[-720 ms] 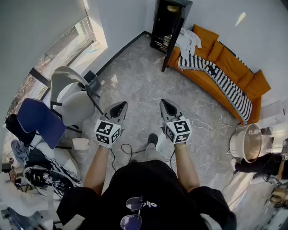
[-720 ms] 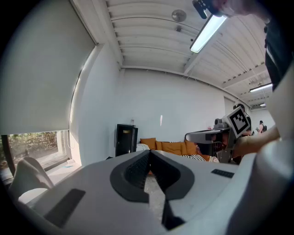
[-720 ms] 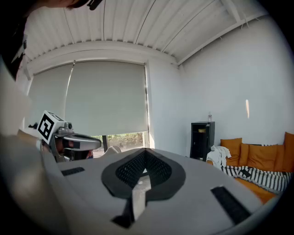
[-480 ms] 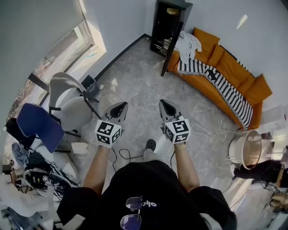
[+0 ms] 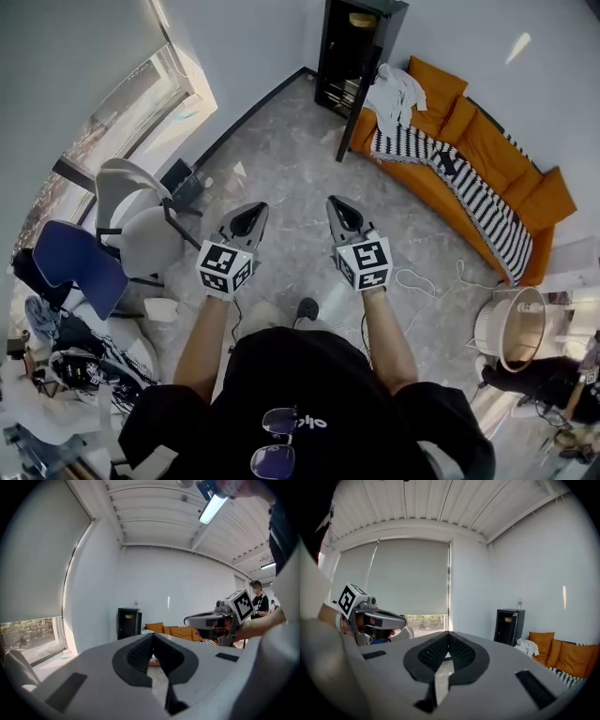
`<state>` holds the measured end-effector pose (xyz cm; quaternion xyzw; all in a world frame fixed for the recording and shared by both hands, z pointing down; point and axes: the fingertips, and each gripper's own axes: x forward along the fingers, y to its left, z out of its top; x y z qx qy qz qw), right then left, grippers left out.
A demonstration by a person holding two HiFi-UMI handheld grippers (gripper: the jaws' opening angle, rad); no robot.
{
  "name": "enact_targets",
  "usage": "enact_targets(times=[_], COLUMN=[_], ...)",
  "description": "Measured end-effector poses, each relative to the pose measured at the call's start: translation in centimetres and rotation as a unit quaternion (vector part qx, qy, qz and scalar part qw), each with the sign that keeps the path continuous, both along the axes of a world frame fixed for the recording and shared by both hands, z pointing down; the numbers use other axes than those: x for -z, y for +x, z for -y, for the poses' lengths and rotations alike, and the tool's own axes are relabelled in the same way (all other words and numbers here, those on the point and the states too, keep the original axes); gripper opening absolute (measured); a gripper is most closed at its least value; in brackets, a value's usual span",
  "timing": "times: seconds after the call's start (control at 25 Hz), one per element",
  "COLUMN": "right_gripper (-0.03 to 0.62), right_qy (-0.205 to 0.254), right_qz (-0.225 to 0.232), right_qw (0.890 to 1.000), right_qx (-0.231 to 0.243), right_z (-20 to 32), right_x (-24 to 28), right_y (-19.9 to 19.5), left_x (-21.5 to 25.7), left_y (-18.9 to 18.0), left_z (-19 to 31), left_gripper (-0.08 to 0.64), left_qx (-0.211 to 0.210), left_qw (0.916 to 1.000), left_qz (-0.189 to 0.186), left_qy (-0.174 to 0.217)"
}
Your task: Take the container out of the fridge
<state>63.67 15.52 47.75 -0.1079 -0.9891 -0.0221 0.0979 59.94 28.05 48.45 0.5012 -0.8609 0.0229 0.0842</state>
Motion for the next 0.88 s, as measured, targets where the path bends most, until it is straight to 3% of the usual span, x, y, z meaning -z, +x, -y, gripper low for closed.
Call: enact_targets(times=[0.28,0.64,0.88], right_gripper=[0.006,0.007,0.006], right_qy=[-0.008,0.006,0.003], right_qz=[-0.006,-0.002,0.000], right_qw=[1.000,1.000,0.999], right_qx=[-0.003,-0.025,-0.046], right_z=[1.2,4.5,5.1], right_x=[-1.5,-0.9,0.4], right_y=[-6.8,-23.1,-34.4], left_x=[-0.6,0.0,1.7], left_y=[-6.9,-24.1,-34.8], left_z=[1.3,6.4,7.5], left_gripper=[0.008,0.008,0.008], left_qx=[0.003,-0.032,-0.064], left_qw=[1.0000,0.9991,0.9976], left_qz=[-0.002,0.004,0.015], left_qy=[0.005,0.027,0.021])
